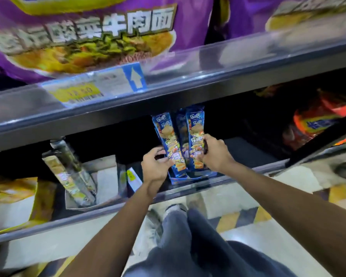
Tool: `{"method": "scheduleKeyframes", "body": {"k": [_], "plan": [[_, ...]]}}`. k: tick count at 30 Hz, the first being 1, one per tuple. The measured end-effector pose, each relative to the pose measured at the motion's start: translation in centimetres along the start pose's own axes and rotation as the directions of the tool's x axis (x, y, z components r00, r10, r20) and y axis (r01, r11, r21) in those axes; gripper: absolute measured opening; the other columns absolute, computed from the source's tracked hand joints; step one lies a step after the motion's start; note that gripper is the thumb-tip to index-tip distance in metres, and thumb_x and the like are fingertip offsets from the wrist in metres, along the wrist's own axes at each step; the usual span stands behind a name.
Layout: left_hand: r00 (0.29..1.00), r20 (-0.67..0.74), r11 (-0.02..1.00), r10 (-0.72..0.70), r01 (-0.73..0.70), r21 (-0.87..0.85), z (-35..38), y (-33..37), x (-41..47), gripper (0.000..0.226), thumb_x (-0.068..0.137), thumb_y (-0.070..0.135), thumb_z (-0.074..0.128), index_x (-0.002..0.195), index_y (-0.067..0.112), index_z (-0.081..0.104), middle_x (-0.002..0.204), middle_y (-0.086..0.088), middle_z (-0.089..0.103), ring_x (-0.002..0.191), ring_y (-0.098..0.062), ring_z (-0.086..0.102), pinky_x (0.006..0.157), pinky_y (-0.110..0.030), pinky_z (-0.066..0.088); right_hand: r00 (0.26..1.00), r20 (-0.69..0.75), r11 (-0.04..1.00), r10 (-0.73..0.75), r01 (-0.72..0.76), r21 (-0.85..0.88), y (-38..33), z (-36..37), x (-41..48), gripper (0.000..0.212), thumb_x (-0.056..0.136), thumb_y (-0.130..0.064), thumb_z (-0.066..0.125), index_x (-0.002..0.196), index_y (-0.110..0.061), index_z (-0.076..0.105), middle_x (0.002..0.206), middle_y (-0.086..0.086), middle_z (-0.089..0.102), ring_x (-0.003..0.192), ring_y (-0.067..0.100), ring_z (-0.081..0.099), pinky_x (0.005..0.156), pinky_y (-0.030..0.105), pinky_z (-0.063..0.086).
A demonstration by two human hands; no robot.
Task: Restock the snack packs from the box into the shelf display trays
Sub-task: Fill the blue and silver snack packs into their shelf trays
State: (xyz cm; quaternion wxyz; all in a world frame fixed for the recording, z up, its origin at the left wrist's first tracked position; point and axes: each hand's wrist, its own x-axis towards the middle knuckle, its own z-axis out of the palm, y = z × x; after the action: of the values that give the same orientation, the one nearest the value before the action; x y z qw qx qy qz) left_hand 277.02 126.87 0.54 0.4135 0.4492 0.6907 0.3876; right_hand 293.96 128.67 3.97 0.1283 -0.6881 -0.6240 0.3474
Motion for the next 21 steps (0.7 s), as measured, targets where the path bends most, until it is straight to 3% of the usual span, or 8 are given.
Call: {"method": "scheduleKeyframes", "body": {"k": [3, 5, 9, 11, 15, 17, 19, 21], "plan": [[0.998, 0.058, 0.999, 0.034, -0.033, -0.022, -0.1, -2.1, 0.6, 0.053, 0.072, -0.011, 0.073, 0.121, -0.005, 0.053, 0.096, -0.005, 0.055, 0.075, -0.009, 0.056, 0.060, -0.007, 0.048, 0.999, 0.039, 1.000, 0.013, -0.014, 0.018, 0.3, 1.6, 0.8, 0.043, 0.082, -0.013, 0.067, 0.121, -0.011, 0.048, 0.097, 0.013, 0.058, 0.102, 0.032, 0.055, 0.083, 0.035, 0.046], [0.994, 0.067, 0.995, 0.082, -0.085, 0.051, 0.1, -3.1, 0.6, 0.051, 0.070, -0.006, 0.077, 0.117, -0.002, 0.058, 0.095, -0.004, 0.056, 0.077, -0.005, 0.053, 0.063, -0.006, 0.046, 0.998, 0.049, 0.999, 0.040, -0.040, 0.016, 0.5, 2.5, 1.1, 0.051, 0.084, -0.014, 0.066, 0.129, -0.010, 0.043, 0.112, 0.018, 0.056, 0.111, 0.034, 0.051, 0.087, 0.035, 0.044], [0.987, 0.038, 0.984, 0.157, -0.160, 0.073, 0.6, -4.4, 0.5, 0.046, 0.068, 0.005, 0.081, 0.109, 0.003, 0.059, 0.082, 0.004, 0.054, 0.074, -0.003, 0.050, 0.062, -0.004, 0.043, 0.996, 0.033, 0.995, 0.087, -0.088, 0.045, 1.5, 3.9, 1.5, 0.042, 0.080, -0.015, 0.071, 0.116, -0.011, 0.049, 0.112, 0.016, 0.059, 0.108, 0.032, 0.054, 0.087, 0.034, 0.045], [0.989, -0.004, 0.988, 0.145, -0.145, 0.044, 0.8, -4.8, 0.4, 0.054, 0.066, 0.003, 0.082, 0.108, 0.012, 0.049, 0.082, 0.008, 0.052, 0.074, -0.009, 0.052, 0.065, -0.013, 0.047, 0.995, 0.024, 0.994, 0.095, -0.096, 0.044, 2.0, 4.5, 1.6, 0.038, 0.077, -0.015, 0.073, 0.108, -0.012, 0.052, 0.106, 0.013, 0.064, 0.103, 0.032, 0.058, 0.086, 0.035, 0.047], [0.992, 0.098, 0.995, 0.083, -0.089, 0.053, 0.5, -4.9, 1.1, 0.062, 0.065, -0.001, 0.082, 0.114, 0.010, 0.045, 0.100, -0.002, 0.051, 0.093, -0.021, 0.052, 0.075, -0.033, 0.052, 0.995, -0.013, 0.995, 0.094, -0.093, 0.025, 2.4, 4.9, 1.6, 0.041, 0.076, -0.012, 0.074, 0.109, -0.010, 0.048, 0.106, 0.012, 0.063, 0.102, 0.033, 0.057, 0.080, 0.035, 0.046], [0.978, 0.204, 0.994, 0.048, -0.066, 0.084, 0.4, -4.4, 1.6, 0.080, 0.060, 0.020, 0.085, 0.124, 0.004, 0.041, 0.122, -0.011, 0.047, 0.114, -0.023, 0.046, 0.090, -0.042, 0.048, 0.995, -0.015, 0.994, 0.099, -0.099, 0.040, 2.3, 4.9, 2.1, 0.050, 0.073, -0.010, 0.077, 0.111, -0.011, 0.043, 0.107, 0.013, 0.062, 0.101, 0.033, 0.058, 0.080, 0.038, 0.048], [0.955, 0.298, 0.993, 0.005, -0.040, 0.111, 0.3, -3.7, 2.1, 0.096, 0.052, 0.041, 0.080, 0.130, 0.001, 0.039, 0.128, -0.007, 0.049, 0.119, -0.007, 0.046, 0.094, -0.030, 0.044, 0.995, 0.020, 0.995, 0.099, -0.100, 0.030, 2.2, 4.8, 2.7, 0.060, 0.070, -0.009, 0.080, 0.116, -0.010, 0.041, 0.113, 0.014, 0.059, 0.106, 0.033, 0.057, 0.085, 0.041, 0.050], [0.919, 0.394, 0.999, -0.019, 0.007, 0.032, 0.3, -2.6, 2.5, 0.084, 0.058, 0.016, 0.088, 0.125, -0.004, 0.043, 0.104, 0.011, 0.062, 0.091, 0.015, 0.057, 0.077, -0.007, 0.045, 0.992, 0.090, 0.997, 0.082, -0.082, -0.006, 2.1, 4.6, 3.5, 0.068, 0.067, -0.011, 0.082, 0.121, -0.008, 0.041, 0.119, 0.013, 0.056, 0.112, 0.031, 0.053, 0.091, 0.041, 0.049]]}}
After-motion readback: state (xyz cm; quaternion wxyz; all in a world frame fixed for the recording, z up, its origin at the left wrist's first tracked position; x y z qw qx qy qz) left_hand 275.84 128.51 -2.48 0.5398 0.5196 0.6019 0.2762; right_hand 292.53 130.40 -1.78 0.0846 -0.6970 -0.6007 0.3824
